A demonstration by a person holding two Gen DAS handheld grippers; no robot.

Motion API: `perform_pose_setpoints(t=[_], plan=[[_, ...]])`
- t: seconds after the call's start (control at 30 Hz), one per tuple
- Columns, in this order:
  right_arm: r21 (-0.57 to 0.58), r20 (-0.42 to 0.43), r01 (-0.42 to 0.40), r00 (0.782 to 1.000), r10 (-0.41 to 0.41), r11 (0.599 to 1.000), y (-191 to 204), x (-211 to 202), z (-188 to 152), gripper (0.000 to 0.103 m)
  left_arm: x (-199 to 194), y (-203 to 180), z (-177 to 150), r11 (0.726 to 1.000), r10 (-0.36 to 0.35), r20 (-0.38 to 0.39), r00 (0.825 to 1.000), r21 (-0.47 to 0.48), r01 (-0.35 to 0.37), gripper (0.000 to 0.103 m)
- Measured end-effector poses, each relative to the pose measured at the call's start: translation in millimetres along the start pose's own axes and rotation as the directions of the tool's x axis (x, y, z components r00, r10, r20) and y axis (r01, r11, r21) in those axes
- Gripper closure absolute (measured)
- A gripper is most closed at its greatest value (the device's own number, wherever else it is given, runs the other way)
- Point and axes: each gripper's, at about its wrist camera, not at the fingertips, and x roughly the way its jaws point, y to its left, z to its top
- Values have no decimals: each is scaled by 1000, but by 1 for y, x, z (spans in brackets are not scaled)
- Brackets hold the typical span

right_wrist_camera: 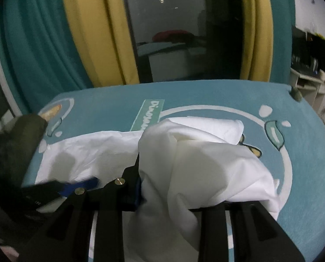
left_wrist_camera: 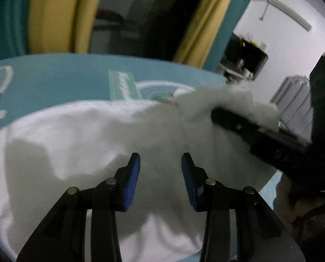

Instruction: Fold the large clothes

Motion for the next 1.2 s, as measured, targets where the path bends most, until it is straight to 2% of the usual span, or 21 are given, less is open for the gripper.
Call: perform_pose_setpoints(t=[0.1,0.27,0.4,0.47,0.53,0.67,0.8,0.9,0.97,1.03,1.07,1.13,1.2], plan=[[-44,-25,3,1000,-4,999,18,6,1,71,-32,29,-1,998,51,64,997,-35,-49,62],[-122,-77,-35,997,26,992,58,21,-3,67,-64,70,-8,989,127,108,986,-91,-117,62],[-196,-142,-57,989,29,979,88,37,-13,58,-82,102,-14,975,176,118,977,-154,-157,62],[-230,-175,-79,984,38,970,103,44,-18,49,-91,115,-19,968,198,123,972,-178,-175,62],[-269,-194,-112,979,60,957,116,45,-22,35,-97,123,-23,963,212,128,969,-195,-185,62],[-311,-242,-218,959,145,925,141,44,-32,30,-108,139,-31,952,237,126,963,-228,-205,62],[-345,-267,-309,938,223,886,159,40,-43,20,-121,153,-37,937,276,123,953,-255,-238,62],[-417,-271,-365,924,269,832,173,32,-50,18,-131,162,-41,924,311,118,943,-269,-271,62],[-499,-290,-412,909,300,763,190,24,-56,17,-138,166,-43,922,318,118,941,-270,-278,62],[-562,-331,-472,881,338,679,206,16,-65,17,-145,169,-45,918,327,124,937,-277,-284,62],[-578,-351,-492,870,346,651,212,14,-70,17,-148,170,-46,915,333,126,934,-282,-288,62],[-589,-365,-511,860,357,626,219,10,-75,17,-156,171,-46,909,346,130,929,-293,-297,62],[-583,-347,-516,857,382,627,217,2,-73,17,-162,170,-45,903,358,136,924,-303,-306,62]])
